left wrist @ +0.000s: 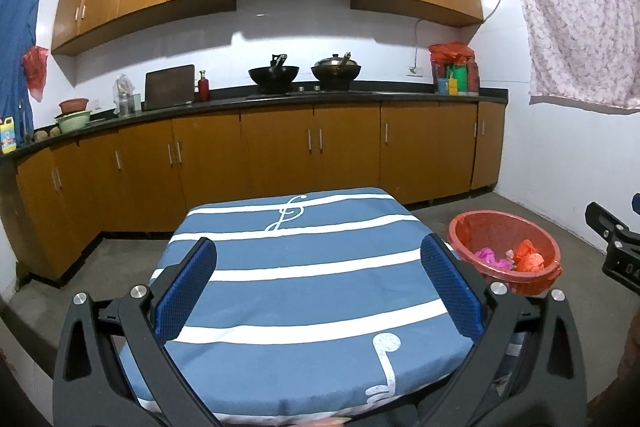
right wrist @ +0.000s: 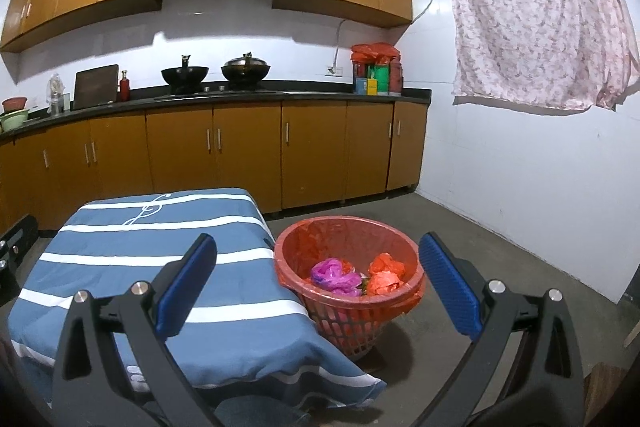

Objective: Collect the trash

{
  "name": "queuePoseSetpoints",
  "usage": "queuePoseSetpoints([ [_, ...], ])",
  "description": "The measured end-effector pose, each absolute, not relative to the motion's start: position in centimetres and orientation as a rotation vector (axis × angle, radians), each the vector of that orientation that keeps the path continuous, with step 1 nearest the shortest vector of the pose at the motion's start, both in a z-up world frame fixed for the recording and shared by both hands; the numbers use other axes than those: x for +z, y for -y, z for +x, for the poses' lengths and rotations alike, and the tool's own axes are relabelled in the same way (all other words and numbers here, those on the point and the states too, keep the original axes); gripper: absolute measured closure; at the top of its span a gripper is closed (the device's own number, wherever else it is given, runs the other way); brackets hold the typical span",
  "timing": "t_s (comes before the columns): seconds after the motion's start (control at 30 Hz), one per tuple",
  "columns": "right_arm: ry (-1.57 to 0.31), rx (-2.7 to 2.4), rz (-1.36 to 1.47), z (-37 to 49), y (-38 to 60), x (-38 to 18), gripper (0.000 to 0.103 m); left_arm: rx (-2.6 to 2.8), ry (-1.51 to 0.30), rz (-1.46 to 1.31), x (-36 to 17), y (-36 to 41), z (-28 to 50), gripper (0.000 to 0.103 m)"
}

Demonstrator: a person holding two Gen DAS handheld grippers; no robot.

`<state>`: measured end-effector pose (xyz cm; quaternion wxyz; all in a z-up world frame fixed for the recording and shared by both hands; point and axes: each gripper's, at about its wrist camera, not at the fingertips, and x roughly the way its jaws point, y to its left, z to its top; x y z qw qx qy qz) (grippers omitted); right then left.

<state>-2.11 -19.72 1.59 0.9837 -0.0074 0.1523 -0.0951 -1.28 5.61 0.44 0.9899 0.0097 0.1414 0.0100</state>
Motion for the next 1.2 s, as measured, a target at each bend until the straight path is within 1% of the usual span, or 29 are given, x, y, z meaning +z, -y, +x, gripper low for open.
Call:
queuePoseSetpoints([
  [1.2,-0.313,-0.195,0.006,-2.1,19.7,1.4,0.004,-0.005,-0.295,0.034,0.7,-4.3,-1.6,0.002],
])
